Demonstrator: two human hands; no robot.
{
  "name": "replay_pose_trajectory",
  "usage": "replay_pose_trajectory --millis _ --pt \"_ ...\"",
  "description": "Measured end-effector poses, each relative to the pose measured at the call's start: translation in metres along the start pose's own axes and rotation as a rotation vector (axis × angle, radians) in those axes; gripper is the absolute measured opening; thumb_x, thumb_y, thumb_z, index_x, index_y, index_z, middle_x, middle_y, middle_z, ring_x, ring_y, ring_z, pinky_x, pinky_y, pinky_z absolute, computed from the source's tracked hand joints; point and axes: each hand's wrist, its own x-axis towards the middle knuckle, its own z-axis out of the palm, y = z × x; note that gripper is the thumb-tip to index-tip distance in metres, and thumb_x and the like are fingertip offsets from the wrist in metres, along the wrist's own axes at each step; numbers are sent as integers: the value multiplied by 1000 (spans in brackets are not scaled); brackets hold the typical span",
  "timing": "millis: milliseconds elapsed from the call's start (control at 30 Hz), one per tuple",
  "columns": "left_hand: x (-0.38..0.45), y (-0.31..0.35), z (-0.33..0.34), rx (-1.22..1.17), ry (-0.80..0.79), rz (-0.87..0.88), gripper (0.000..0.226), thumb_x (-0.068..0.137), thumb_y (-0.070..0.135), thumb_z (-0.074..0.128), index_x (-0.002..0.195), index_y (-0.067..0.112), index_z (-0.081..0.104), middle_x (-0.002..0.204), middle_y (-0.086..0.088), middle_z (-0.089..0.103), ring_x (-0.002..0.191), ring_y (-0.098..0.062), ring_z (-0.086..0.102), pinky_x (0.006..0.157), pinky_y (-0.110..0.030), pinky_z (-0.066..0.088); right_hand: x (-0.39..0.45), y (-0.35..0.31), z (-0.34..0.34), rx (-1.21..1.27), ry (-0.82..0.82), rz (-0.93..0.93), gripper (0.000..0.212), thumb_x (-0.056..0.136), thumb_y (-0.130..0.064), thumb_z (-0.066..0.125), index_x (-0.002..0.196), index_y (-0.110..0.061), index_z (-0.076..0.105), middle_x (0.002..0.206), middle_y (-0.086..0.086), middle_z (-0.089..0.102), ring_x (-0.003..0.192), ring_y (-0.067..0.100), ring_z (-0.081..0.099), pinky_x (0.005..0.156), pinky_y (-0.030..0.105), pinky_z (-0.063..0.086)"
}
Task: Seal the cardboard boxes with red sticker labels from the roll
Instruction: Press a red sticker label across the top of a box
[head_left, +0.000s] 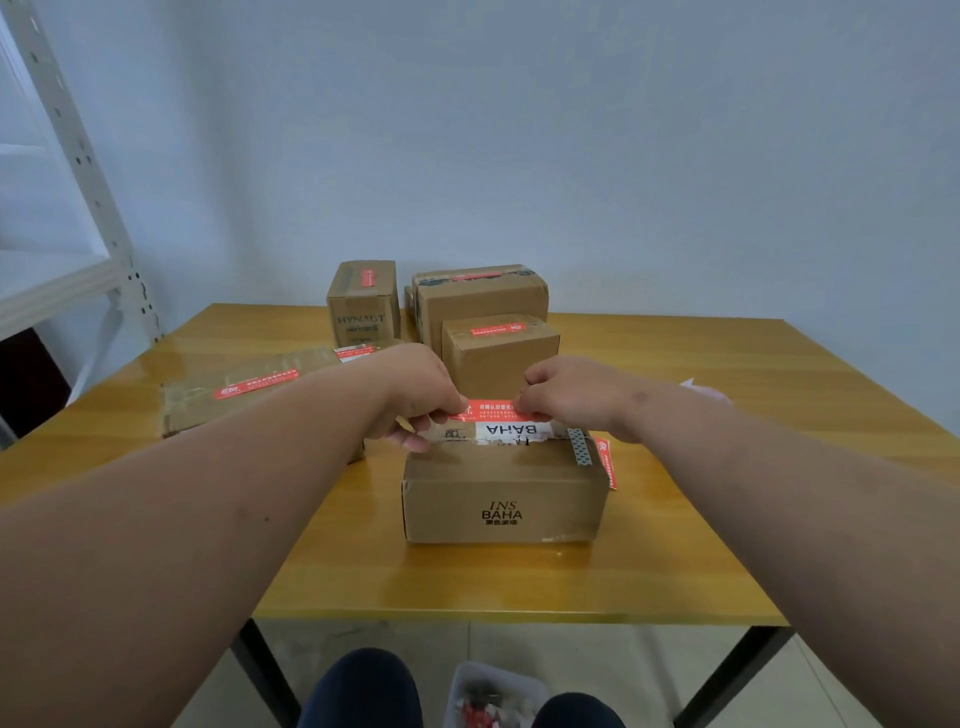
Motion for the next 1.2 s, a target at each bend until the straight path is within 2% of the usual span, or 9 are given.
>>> replay_pose_trajectory --millis 133,300,433,533,600,667,1000,1133,1200 --pt "6 -1 2 90 -15 -31 12 89 19 69 88 7 67 76 -6 57 63 -15 48 46 -24 47 4 1 1 -100 -29 27 25 95 -26 56 70 -19 56 80 0 55 80 18 52 62 28 37" --pt "12 0 6 151 -20 -42 12 88 19 70 85 8 66 71 -4 56 59 -14 47 47 -21 43 9 3 6 -193 -37 61 22 91 -26 56 88 -7 66 87 5 59 79 18 53 65 29 40" --pt "17 1 9 207 0 -36 15 85 21 70 78 10 63 73 -4 56 63 -15 50 50 -24 43 15 2 7 -236 -47 79 21 91 -26 55 77 -11 59 79 3 54 76 18 50 61 28 38" --pt "18 2 12 238 17 -21 15 87 22 70 92 10 62 82 -5 57 70 -16 53 52 -23 45 20 1 9 -336 -64 96 19 92 -30 51 80 -18 58 80 -2 55 85 19 53 76 33 42" --pt "20 2 14 238 12 -19 19 87 21 69 100 10 61 86 -6 56 73 -16 53 53 -24 46 22 1 10 -425 -73 112 16 92 -34 48 88 -22 59 82 -5 53 92 21 51 86 39 36" --pt "22 1 15 228 2 -31 19 86 19 70 99 10 60 87 -6 57 74 -17 54 55 -24 47 23 1 12 -465 -85 117 18 92 -36 46 92 -23 59 83 -6 53 95 21 50 87 41 31" --pt "30 -3 16 197 -7 -59 17 84 18 72 91 12 58 88 -8 60 76 -18 57 54 -24 45 28 -1 13 -495 -107 135 21 90 -34 48 74 -21 52 79 -5 52 90 22 50 96 45 33" --pt "31 -4 16 198 -10 -58 17 83 18 72 84 13 56 88 -8 60 76 -18 57 55 -24 46 28 -4 13 -510 -122 154 21 89 -33 49 74 -21 53 78 -4 53 85 21 50 96 45 36" --pt "31 -4 16 202 -13 -56 17 83 18 72 84 14 56 89 -8 60 77 -18 57 56 -24 46 28 -5 13 -499 -135 155 21 89 -33 49 72 -20 53 77 -3 53 81 21 50 90 41 39"
